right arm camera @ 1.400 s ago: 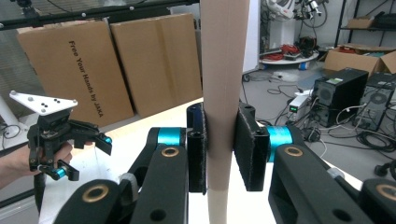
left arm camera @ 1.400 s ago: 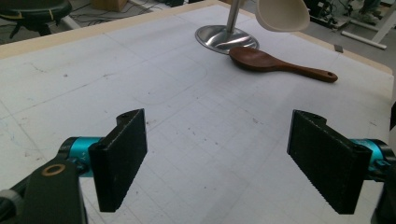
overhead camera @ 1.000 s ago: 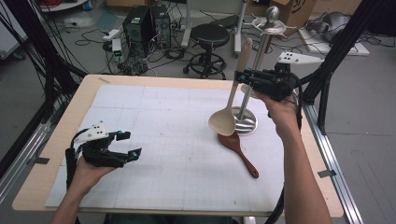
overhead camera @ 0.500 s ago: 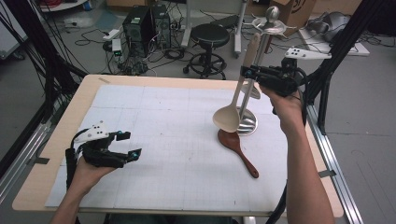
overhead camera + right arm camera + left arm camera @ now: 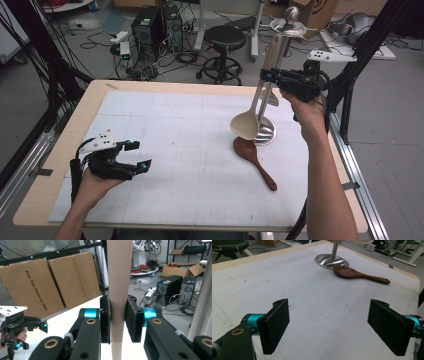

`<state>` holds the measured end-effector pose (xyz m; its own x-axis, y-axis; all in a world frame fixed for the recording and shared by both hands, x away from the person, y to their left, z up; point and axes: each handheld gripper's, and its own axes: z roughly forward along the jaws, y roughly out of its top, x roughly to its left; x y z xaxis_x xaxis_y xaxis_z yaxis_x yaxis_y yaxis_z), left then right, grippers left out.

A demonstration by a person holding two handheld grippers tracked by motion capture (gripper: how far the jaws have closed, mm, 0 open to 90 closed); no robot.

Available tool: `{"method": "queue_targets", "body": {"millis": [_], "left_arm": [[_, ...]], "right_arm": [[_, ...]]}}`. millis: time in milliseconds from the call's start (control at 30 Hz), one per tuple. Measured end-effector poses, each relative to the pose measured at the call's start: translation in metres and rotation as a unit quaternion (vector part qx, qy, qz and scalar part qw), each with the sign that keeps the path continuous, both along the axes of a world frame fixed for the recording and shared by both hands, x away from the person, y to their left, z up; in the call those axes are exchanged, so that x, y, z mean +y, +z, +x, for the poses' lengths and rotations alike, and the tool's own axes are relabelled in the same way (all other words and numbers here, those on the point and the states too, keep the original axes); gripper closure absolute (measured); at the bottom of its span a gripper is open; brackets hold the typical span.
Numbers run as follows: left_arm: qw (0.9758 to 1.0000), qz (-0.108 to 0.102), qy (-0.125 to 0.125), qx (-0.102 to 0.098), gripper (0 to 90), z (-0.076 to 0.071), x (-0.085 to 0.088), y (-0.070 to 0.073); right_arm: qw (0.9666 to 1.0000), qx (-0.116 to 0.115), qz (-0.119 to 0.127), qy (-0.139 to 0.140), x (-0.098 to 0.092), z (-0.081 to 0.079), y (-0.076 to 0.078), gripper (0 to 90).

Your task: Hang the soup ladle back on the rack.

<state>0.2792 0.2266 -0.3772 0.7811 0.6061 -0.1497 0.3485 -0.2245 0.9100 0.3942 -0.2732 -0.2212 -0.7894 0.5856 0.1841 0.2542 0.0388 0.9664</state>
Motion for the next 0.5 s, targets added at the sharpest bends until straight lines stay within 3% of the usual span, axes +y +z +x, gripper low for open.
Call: {"method": "queue_targets", "body": {"millis": [500], "left_arm": [[1.0,-0.002,-0.001,0.001,18.4,-0.0003,-0.0006,-0.0004]], "right_arm": [[0.9998,0.001,-0.005,-0.018,-0.0041,0.0044,0.0008,76.1]]}}
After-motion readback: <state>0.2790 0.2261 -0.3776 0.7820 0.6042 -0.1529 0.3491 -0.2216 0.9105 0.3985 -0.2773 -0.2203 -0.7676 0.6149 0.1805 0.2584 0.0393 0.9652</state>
